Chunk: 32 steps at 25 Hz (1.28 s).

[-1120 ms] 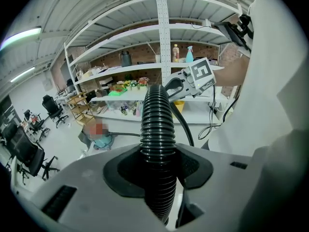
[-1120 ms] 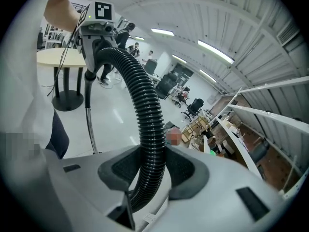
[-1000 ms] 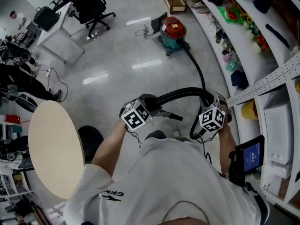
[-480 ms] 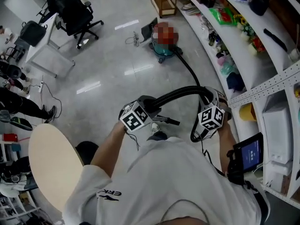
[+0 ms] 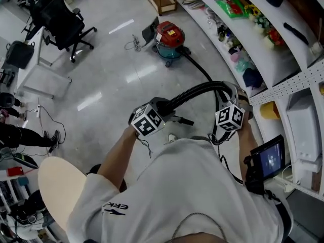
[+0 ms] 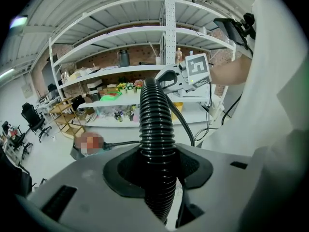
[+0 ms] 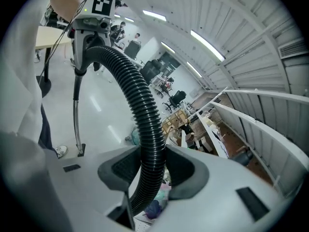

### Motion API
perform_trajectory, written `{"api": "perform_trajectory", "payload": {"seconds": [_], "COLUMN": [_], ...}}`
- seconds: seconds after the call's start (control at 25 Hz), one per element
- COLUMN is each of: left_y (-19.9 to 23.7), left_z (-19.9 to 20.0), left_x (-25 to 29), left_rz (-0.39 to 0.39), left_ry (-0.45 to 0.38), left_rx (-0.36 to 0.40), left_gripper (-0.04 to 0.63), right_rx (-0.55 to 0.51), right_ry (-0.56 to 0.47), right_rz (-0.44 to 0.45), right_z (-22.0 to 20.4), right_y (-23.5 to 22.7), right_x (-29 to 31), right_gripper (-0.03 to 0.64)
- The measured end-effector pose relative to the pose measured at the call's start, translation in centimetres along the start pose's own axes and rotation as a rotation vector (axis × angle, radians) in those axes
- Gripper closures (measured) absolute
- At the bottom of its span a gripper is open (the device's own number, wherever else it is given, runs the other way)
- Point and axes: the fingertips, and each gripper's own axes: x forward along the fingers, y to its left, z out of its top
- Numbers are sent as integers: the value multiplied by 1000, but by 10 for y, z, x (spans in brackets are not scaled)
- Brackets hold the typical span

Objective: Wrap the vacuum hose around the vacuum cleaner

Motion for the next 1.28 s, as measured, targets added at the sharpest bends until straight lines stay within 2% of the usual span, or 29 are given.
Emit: {"api": "perform_trajectory", "payload": {"seconds": [0.24,0.52,0.84,1.04,1.28], "left_y": [39,99,155,198,221], "left_z": [3,27,65,97,117], "left_x": [6,18,42,75,77], "left_rz": [-6,-7,-1,0,3], "left_ry": [3,-13,-16,-12,-18], "left_rx": [37,46,27,6,-17], "left_gripper": [445,445,445,445,445], "right_rx": [-2,3,21,30,3], "right_ry": [38,39,30,13,-9], "right_rz": [-41,-83,-87,-77,-71], "right_z": [10,18,9,-11,-9], "right_y": [-21,-64,-116,-156,-185], "right_x": [25,71,124,173,196], "right_gripper": [456,456,456,455,455]}}
